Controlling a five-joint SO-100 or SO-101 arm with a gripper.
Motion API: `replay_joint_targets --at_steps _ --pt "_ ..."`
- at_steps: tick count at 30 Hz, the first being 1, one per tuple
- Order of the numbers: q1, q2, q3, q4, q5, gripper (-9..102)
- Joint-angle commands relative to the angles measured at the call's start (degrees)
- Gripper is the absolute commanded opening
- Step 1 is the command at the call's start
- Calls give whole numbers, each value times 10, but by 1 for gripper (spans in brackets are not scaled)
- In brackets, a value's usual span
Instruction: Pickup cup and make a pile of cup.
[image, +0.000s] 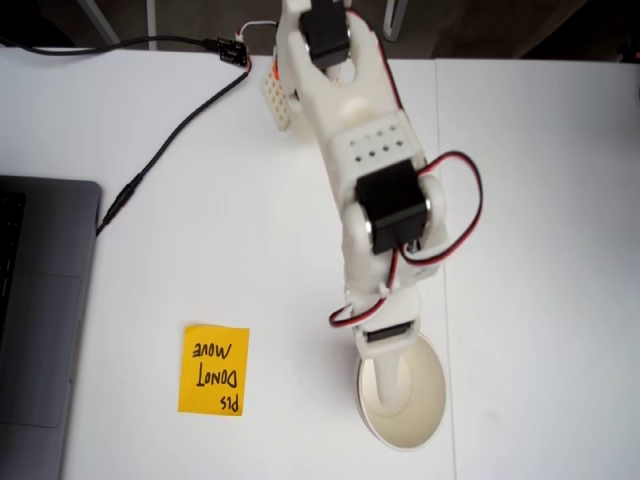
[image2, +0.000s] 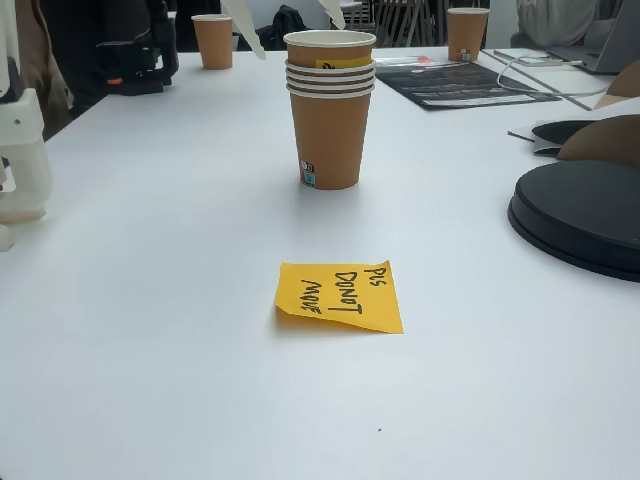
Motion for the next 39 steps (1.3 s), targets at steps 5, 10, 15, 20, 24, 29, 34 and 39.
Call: replay_joint_targets --at_steps 5,10,15,20,24,29,34,39 --pt "47 97 5 -3 -4 36" --pt "83 119 6 -3 -4 36" --pt "105 145 19 -3 -4 36" --pt "130 200 91 -7 -4 36" --pt "137 250 152 -45 -4 36" --pt "140 315 235 -102 -5 36" --pt "140 373 316 -137 -5 36" --pt "140 422 388 -171 -5 36"
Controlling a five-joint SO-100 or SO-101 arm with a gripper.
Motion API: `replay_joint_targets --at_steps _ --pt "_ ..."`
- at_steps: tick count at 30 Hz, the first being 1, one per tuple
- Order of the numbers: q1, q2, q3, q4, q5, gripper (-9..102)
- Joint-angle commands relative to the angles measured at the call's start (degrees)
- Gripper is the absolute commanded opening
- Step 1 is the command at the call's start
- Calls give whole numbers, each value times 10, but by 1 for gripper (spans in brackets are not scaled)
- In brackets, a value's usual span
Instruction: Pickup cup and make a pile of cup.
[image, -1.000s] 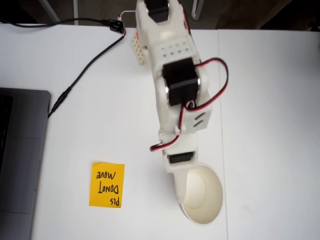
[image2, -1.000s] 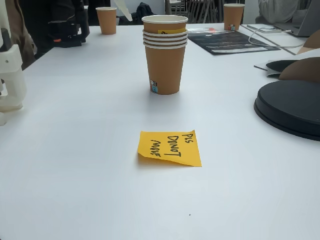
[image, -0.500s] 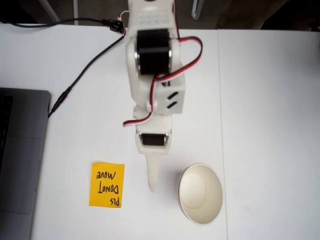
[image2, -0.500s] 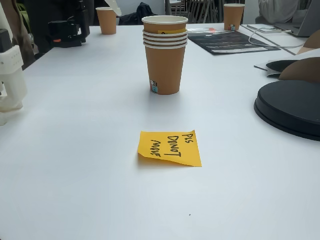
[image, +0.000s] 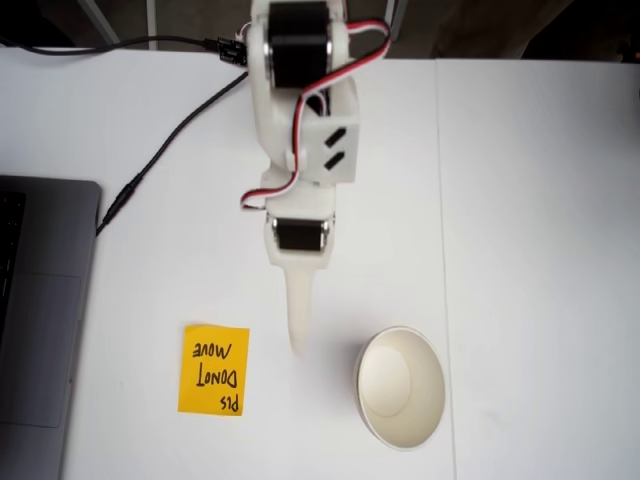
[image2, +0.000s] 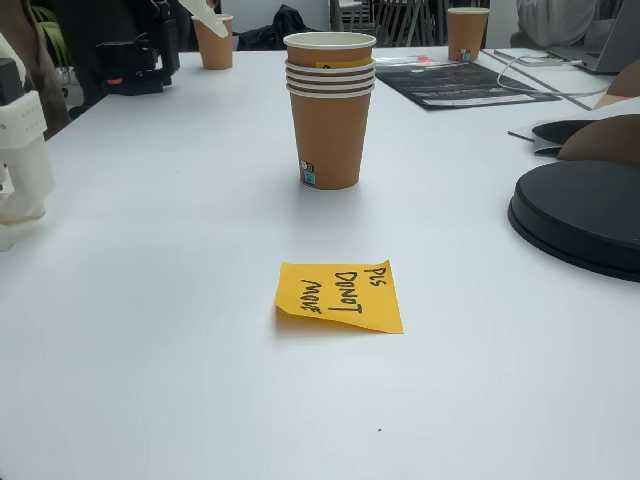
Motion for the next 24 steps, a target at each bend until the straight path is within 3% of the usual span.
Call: replay_joint_targets --at_steps 1,24 --pt "4 66 46 -37 -5 36" --pt "-3 284 287 -132 -5 0"
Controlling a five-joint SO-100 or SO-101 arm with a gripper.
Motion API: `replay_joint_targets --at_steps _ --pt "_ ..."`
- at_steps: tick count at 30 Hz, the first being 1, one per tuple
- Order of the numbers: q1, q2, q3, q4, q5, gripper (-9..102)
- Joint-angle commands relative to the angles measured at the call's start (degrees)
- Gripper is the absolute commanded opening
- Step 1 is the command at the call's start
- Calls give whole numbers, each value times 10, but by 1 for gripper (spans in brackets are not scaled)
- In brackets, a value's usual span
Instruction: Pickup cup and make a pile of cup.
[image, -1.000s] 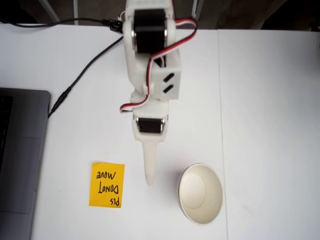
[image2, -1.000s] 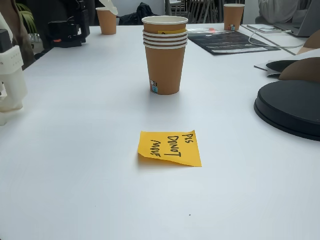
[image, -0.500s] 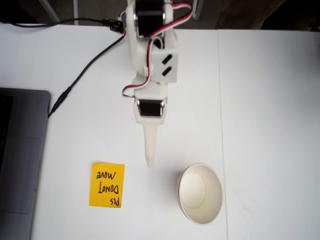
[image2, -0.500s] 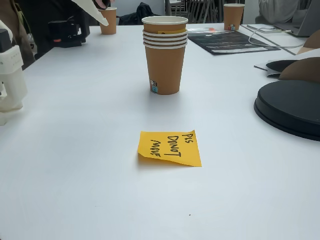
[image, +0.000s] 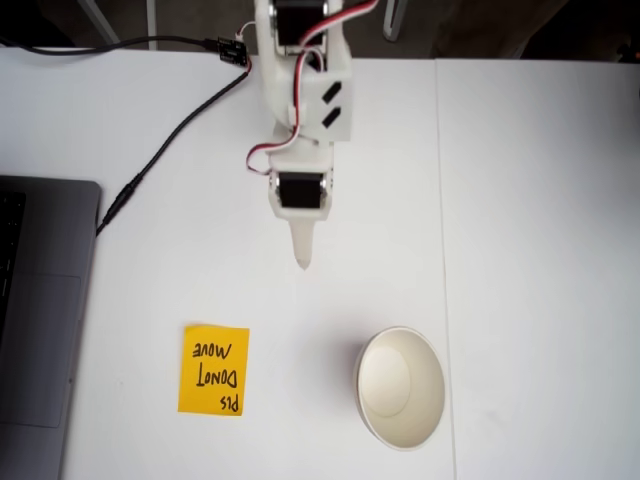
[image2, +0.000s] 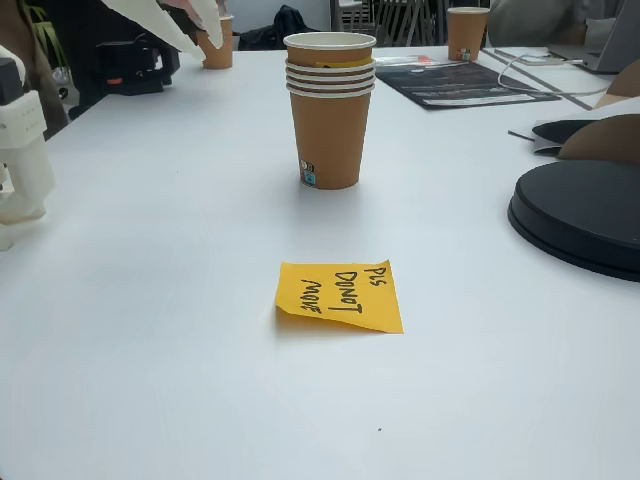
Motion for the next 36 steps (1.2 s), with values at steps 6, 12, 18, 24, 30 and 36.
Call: replay_joint_targets --at_steps 6,12,18,24,30,36 --pt "-4 122 95 -18 -5 -4" --pt "-5 173 148 -18 -5 -7" --pt "-5 222 205 -18 -5 -7" --pt "-5 267 256 -13 -4 -7" --pt "-5 317 300 -11 -4 -7" --pt "-5 366 348 -15 -4 -7"
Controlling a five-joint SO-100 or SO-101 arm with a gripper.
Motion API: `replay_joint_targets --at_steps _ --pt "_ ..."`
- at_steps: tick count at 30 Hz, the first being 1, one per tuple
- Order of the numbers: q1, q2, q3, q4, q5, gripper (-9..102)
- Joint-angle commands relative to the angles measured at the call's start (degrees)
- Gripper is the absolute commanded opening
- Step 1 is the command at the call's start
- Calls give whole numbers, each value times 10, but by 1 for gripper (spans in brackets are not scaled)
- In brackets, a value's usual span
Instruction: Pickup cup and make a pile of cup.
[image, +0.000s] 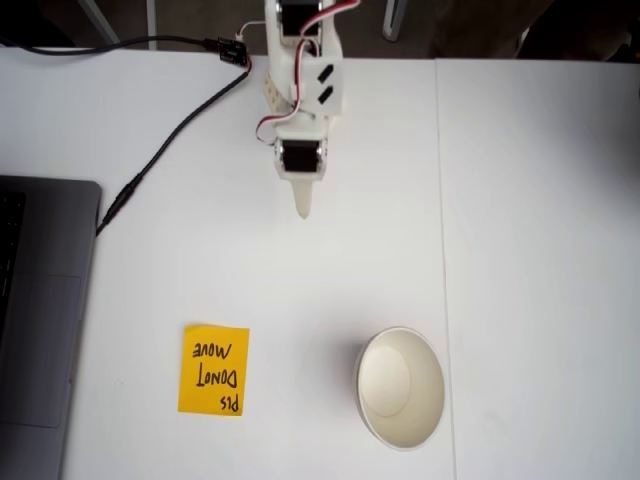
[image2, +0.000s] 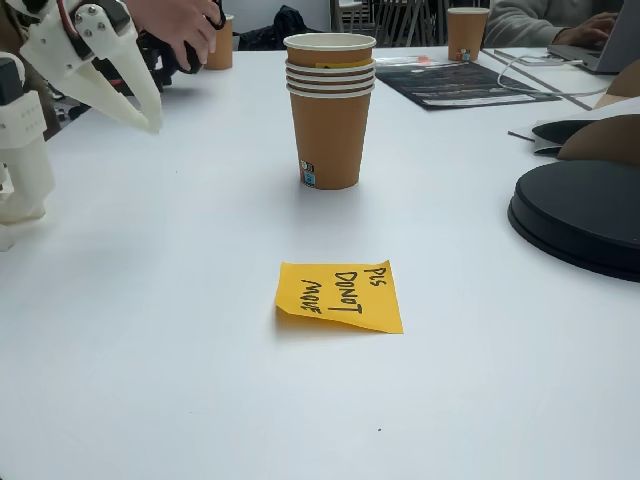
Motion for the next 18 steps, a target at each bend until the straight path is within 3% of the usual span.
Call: replay_joint_targets --at_steps 1,18 --pt "-5 35 13 -9 -4 -7" --pt "-5 112 85 -9 -4 -7"
